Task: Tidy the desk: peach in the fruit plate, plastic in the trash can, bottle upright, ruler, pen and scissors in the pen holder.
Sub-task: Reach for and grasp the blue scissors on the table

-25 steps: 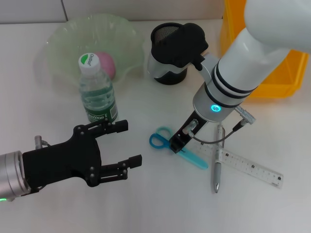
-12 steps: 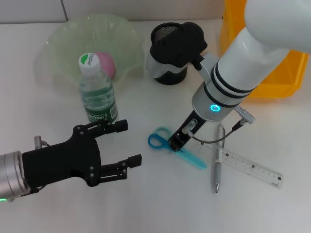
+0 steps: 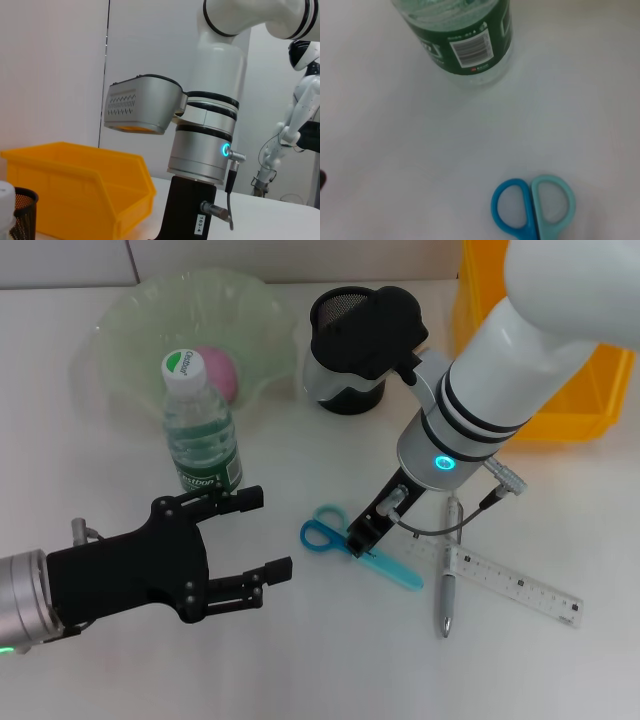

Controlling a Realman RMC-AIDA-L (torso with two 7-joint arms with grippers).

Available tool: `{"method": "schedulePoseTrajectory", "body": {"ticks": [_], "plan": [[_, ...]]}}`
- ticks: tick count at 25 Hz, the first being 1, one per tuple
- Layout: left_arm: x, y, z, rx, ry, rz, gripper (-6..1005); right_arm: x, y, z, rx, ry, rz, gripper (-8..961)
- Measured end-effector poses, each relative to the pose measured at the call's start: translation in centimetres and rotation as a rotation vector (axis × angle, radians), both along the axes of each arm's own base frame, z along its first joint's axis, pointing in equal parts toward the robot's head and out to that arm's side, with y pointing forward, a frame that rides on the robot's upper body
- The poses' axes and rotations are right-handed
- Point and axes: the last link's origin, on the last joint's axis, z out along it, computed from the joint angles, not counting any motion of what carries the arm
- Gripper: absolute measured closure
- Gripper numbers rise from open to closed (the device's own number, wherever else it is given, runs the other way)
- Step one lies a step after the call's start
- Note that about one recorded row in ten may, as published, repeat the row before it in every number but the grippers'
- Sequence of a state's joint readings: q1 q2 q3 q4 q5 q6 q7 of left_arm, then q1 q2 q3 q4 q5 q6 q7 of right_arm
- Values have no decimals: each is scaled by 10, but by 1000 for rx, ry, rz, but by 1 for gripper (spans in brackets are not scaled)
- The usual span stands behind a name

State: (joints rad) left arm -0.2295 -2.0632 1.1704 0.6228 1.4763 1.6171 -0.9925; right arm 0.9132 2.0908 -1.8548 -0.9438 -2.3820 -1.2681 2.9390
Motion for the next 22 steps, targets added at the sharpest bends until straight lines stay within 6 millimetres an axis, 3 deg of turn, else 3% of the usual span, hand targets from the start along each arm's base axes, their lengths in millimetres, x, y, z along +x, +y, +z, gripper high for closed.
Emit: {"method": "schedulePoseTrajectory", "body": {"ticks": [6, 22], "plan": [[0, 0, 0, 0, 1, -1, 187, -4, -1, 1, 2, 16, 8, 589], [-1, 0, 0, 0, 4, 3, 187, -5, -2, 1, -8, 6, 10, 600]]}}
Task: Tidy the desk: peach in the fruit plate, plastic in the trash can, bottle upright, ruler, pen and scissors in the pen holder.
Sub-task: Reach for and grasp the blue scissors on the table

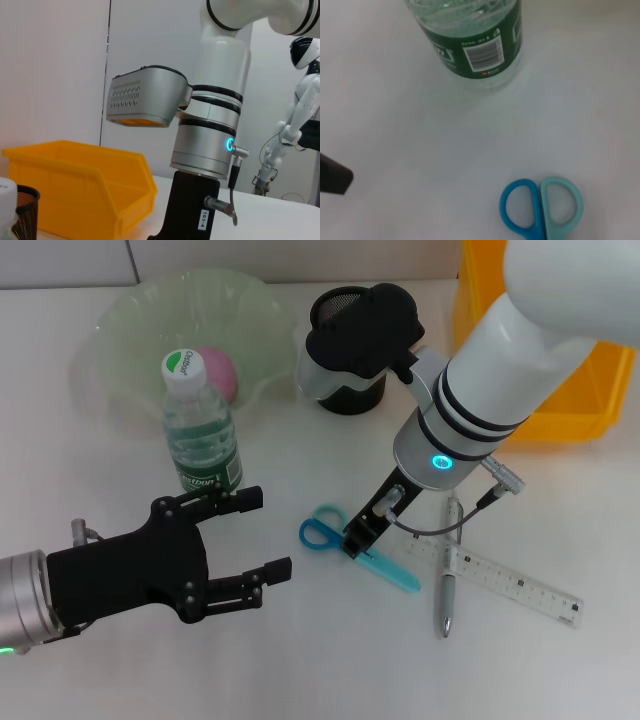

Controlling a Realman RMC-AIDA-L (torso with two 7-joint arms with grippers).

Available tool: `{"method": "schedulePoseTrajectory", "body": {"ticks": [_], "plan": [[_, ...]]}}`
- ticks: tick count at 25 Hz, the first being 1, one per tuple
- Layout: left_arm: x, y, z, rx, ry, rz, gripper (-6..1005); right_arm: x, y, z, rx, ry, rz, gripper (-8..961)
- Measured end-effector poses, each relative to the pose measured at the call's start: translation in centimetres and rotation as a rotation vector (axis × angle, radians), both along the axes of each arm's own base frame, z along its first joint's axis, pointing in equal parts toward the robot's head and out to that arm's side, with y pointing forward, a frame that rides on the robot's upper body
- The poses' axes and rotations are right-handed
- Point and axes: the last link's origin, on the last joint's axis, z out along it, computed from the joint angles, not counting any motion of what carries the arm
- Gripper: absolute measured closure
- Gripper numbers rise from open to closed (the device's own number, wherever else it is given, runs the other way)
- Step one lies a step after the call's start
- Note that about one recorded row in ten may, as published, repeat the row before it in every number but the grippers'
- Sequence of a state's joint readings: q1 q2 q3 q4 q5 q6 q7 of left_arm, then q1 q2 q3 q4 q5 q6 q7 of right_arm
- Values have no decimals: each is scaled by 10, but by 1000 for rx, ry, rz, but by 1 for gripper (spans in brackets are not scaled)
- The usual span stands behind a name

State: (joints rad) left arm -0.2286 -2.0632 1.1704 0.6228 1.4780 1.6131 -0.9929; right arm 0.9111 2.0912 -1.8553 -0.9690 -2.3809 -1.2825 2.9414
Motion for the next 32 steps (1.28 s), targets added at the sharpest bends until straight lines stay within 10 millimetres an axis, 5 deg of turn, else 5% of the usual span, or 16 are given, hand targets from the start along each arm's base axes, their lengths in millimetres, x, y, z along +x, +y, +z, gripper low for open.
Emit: {"method": "schedulePoseTrajectory", "body": {"ticks": [32], "plan": [[1, 1, 0, 1, -4, 1, 186, 4, -3, -5, -19, -32, 16, 610]]}}
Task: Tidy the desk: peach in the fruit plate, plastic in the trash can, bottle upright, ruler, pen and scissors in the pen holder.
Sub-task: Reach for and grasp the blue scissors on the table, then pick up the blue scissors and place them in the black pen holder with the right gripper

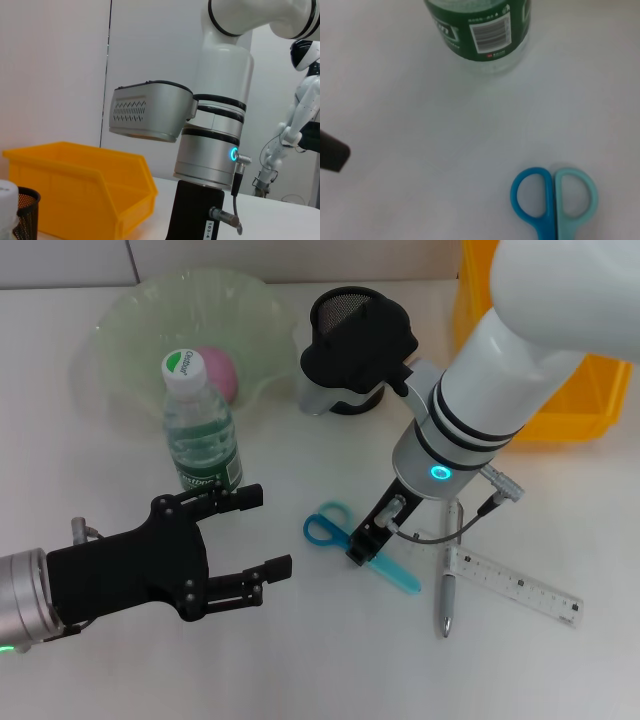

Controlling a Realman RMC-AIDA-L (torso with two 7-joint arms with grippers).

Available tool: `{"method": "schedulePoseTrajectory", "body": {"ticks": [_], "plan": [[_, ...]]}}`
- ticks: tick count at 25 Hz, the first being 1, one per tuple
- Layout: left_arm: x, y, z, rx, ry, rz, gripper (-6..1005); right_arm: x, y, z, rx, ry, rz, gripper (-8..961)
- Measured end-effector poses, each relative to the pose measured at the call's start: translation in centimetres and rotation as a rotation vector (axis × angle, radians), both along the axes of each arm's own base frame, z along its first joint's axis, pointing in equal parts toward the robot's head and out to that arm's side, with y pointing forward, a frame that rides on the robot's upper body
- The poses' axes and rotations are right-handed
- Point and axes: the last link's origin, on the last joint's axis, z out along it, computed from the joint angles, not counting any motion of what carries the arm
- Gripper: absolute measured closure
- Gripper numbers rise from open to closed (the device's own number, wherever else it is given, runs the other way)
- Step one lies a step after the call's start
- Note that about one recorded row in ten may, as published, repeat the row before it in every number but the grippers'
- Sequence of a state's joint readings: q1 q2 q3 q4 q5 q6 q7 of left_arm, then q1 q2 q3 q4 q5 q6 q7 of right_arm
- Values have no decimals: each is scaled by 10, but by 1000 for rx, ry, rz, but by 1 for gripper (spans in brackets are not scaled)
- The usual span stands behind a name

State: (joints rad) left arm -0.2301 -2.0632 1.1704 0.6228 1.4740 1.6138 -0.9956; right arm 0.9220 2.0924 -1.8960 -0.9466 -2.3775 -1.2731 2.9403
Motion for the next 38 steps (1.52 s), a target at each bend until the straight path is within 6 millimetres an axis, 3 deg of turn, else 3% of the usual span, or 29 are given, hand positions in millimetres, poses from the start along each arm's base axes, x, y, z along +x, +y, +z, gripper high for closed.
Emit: {"method": "schedulePoseTrajectory", "body": {"ticks": [17, 28, 38], "plan": [[0, 0, 0, 3, -1, 4, 187, -3, -1, -2, -12, -19, 28, 747], [-1, 1, 2, 12, -2, 9, 186, -8, -1, -1, 2, 18, 37, 748], [-2, 1, 4, 17, -10, 10, 186, -19, 12, 21, 83, 85, 40, 748]]}}
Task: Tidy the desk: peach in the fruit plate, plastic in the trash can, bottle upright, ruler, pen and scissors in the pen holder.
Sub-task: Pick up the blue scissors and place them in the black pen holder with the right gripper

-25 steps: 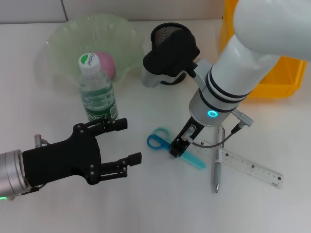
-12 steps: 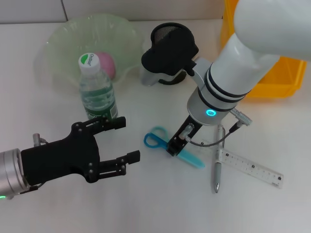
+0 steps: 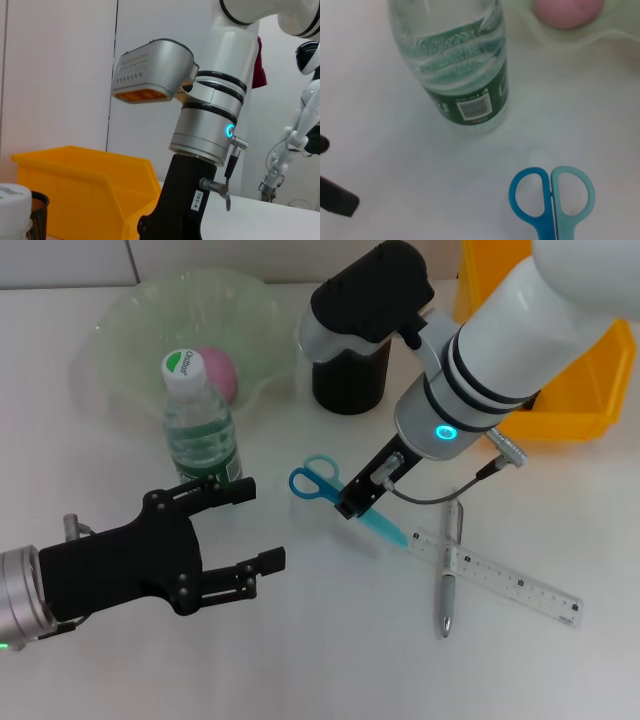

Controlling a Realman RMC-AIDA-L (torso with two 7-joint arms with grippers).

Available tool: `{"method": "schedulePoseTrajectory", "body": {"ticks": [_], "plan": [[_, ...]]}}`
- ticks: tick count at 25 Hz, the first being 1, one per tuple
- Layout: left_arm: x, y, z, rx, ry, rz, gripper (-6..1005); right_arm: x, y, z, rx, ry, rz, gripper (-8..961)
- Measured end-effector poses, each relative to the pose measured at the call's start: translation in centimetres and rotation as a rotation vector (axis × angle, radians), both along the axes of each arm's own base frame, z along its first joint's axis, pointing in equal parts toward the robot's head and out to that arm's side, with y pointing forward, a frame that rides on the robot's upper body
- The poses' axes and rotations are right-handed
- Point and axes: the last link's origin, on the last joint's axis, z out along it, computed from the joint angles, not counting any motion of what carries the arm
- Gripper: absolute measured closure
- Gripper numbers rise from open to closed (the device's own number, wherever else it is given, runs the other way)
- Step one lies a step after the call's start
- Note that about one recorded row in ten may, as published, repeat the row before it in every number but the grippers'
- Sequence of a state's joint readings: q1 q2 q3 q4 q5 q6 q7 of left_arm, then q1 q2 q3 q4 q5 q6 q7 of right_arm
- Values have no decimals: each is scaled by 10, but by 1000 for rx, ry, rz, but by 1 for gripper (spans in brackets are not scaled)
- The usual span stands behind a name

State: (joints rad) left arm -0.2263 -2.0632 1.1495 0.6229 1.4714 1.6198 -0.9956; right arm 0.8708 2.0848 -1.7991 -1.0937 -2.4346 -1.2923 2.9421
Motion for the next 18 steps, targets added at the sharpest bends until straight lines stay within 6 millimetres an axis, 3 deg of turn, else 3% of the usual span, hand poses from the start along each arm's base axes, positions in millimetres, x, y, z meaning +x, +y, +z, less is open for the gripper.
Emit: {"method": "schedulePoseTrajectory", "body": {"ticks": [8, 18], "plan": [[-1, -1, 0, 2, -2, 2, 186, -9, 4, 13, 40, 47, 11, 748], [0, 0, 0, -1, -4, -2, 186, -10, 15, 63, 197, 162, 11, 748]]}}
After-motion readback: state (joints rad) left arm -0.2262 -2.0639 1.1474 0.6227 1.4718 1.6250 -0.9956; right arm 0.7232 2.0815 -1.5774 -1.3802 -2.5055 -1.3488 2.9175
